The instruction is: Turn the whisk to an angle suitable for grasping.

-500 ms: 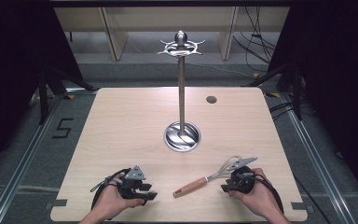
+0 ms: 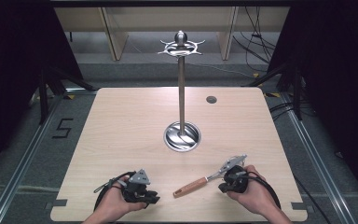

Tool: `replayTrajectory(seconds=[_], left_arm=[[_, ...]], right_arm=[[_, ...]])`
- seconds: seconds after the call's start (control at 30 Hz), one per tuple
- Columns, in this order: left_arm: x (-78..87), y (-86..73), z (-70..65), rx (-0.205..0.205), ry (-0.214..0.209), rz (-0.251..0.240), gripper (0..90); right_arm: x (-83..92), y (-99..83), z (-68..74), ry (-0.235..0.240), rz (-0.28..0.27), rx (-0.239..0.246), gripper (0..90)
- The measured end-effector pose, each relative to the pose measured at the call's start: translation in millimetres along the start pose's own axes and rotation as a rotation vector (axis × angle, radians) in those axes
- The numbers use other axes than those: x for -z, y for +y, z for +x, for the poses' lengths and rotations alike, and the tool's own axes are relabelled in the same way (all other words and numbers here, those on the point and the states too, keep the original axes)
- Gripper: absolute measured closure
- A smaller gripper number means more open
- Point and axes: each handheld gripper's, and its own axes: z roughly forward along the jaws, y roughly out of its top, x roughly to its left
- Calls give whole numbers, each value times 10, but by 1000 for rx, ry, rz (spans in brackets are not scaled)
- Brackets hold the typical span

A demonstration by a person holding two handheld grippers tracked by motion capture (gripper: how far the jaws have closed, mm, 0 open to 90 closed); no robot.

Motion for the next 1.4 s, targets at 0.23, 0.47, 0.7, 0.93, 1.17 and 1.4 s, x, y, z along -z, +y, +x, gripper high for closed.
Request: replayTrajectory(seconds=[0.23, 0.47, 0.7, 0.93, 1.17, 1.4], left_arm=[[-113, 99, -161, -19, -40, 43, 851], [-57, 51, -70, -13, -2, 52, 847], [125, -4, 81, 37, 68, 28, 820], [218, -16, 211, 9, 86, 56, 805], [205, -22, 226, 57, 91, 26, 794], [203, -22, 276, 103, 97, -10, 776]], right_arm=[[69, 339, -129, -55, -31, 8, 900], [-141, 451, 50, 45, 105, 57, 900], [-436, 579, 444, 127, 190, 182, 900], [-572, 722, 533, 133, 206, 151, 900], [-693, 914, 497, 134, 133, 164, 900], [-661, 1015, 492, 153, 95, 199, 826]])
